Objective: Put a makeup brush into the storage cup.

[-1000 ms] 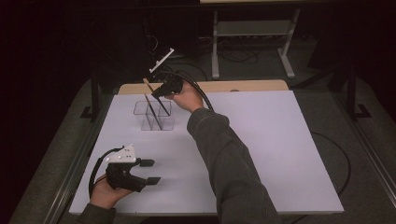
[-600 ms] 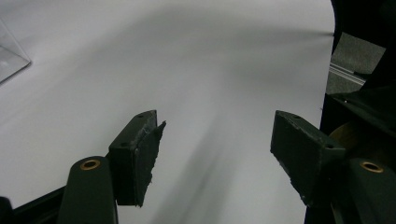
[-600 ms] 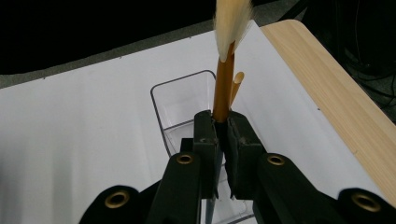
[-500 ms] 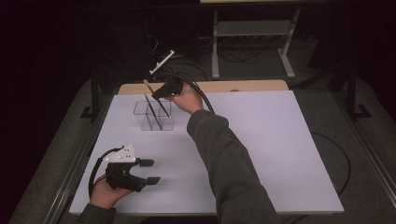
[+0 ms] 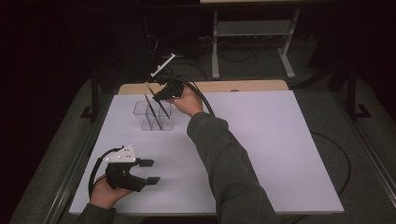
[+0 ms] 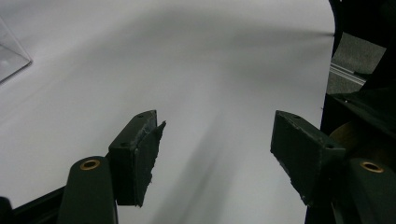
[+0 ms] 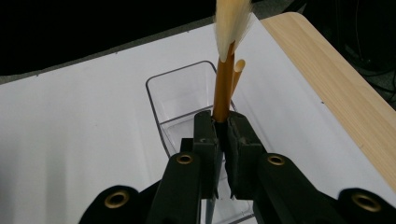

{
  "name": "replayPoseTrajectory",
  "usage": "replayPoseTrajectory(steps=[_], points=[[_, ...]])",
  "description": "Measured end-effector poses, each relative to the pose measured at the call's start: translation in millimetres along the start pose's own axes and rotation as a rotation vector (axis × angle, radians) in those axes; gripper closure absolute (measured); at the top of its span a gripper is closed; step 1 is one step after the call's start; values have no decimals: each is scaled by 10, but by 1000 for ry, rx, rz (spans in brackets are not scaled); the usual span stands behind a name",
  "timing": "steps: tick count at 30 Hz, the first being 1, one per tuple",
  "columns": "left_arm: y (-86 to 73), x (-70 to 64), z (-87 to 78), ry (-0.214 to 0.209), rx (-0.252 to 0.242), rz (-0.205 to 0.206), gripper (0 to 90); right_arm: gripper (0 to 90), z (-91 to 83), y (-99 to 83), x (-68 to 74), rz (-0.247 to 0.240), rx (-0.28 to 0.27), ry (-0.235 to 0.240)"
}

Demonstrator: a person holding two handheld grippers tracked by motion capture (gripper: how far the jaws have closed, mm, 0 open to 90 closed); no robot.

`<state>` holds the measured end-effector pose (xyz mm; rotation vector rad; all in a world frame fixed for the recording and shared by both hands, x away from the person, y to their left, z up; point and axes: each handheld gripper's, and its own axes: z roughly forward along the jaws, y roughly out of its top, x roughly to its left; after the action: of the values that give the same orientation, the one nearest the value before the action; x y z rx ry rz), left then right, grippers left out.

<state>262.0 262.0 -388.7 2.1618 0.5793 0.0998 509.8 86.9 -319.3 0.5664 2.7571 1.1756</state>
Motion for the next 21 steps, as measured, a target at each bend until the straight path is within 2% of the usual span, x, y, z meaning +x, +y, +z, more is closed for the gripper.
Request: replayPoseTrajectory(steps=[21], points=[[-4,5,10,0,8,1,318,821,111,-156,-4,27,8,13]])
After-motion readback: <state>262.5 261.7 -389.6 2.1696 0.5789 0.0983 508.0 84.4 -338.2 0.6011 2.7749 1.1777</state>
